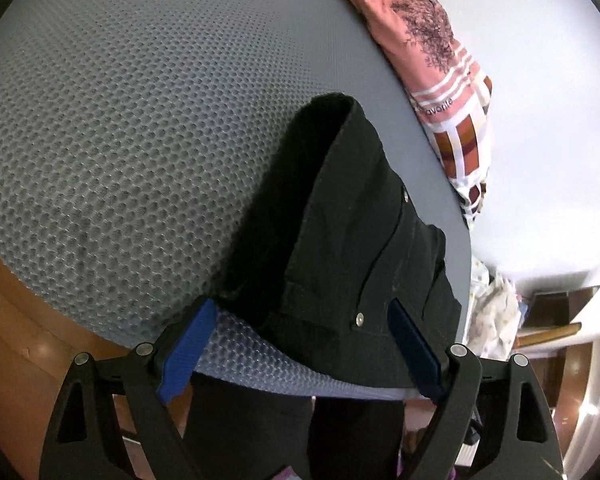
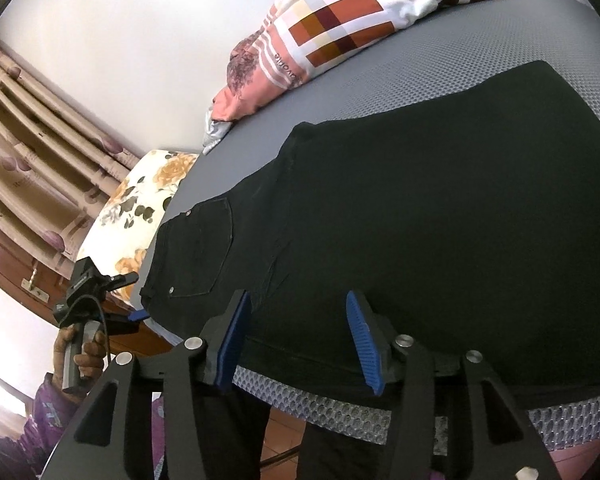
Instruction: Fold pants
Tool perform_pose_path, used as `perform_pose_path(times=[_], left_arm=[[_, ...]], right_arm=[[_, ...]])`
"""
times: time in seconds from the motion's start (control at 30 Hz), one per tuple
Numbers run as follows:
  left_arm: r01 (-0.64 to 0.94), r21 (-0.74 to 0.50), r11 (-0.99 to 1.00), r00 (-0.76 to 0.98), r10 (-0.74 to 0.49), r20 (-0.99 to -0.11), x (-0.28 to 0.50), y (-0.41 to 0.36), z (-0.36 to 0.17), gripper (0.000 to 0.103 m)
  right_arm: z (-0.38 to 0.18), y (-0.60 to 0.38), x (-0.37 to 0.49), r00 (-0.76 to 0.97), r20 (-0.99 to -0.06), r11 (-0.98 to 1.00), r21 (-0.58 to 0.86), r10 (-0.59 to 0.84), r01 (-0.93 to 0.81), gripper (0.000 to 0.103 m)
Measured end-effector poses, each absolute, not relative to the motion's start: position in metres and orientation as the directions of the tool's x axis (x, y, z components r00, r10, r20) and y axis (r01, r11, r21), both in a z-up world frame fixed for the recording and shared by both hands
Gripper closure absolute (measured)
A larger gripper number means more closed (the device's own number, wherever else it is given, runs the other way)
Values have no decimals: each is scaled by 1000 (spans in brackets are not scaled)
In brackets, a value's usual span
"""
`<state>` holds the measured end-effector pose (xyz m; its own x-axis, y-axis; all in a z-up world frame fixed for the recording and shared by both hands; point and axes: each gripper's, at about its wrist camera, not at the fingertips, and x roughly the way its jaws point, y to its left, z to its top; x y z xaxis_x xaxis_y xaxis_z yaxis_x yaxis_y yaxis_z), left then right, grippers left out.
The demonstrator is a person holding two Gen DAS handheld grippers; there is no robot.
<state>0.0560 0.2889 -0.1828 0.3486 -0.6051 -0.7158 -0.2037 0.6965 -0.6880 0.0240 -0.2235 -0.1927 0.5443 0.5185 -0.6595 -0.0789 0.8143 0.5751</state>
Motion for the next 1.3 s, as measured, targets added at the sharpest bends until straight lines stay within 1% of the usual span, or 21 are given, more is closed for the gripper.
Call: perform_pose_path(times=[0.17,0.37,0.4,0.43,0.47,0.5,0.53,0.6,0.7,0.83,0.97,1.0,1.13,1.17,1.2,1.23,1.27,1.3], left_arm=[[-200,-704,681,363,-616,-699,57,284,-183,14],[-132,-713,688,392,-625,-675,64,272,-181,14],[-114,-735,668,394,-649,-651,65,272,-181,14],[-80,-797,599,396,-715,-576,66,272,-180,14],[-52,-826,561,407,-743,-530,65,273,-176,14],[-20,-840,543,417,-759,-500,64,274,-171,14],[18,-838,545,411,-768,-491,65,272,-165,14],[8,-811,585,388,-749,-537,68,268,-169,14],[-40,-792,609,358,-731,-581,69,268,-184,14],[-103,-830,548,366,-755,-543,70,280,-194,14],[-155,-852,500,404,-755,-517,68,285,-199,13],[-142,-848,510,402,-753,-520,67,285,-198,13],[38,-768,639,363,-725,-586,75,259,-184,13],[54,-750,660,362,-713,-601,76,256,-184,13],[63,-726,685,364,-693,-622,75,253,-183,22],[61,-650,758,385,-618,-685,72,249,-180,37],[42,-571,820,403,-537,-741,72,247,-179,68],[32,-563,826,412,-524,-745,72,248,-181,68]], right_arm=[[-193,-224,24,544,-661,816,573,517,-78,55],[-193,-223,23,545,-662,818,570,514,-79,51],[-193,-222,24,545,-662,818,570,514,-80,51],[-193,-222,23,545,-662,818,569,514,-80,51],[-193,-223,23,545,-663,819,569,514,-81,51],[-192,-222,23,545,-663,819,568,513,-81,50],[-192,-222,23,545,-664,820,567,513,-81,50],[-192,-221,23,544,-665,821,565,512,-83,49],[-192,-219,24,541,-667,823,561,512,-87,48],[-191,-219,25,540,-665,821,564,516,-90,48],[-192,-219,24,541,-665,821,563,515,-90,47],[-192,-219,25,541,-665,822,563,515,-90,47],[-192,-217,24,540,-668,825,558,512,-93,45],[-192,-217,24,540,-669,826,555,511,-93,45],[-192,-216,23,540,-670,828,553,509,-93,44],[-192,-215,23,540,-672,829,551,507,-93,44],[-192,-215,23,540,-673,830,550,506,-92,44],[-191,-215,23,540,-674,831,548,504,-91,43]])
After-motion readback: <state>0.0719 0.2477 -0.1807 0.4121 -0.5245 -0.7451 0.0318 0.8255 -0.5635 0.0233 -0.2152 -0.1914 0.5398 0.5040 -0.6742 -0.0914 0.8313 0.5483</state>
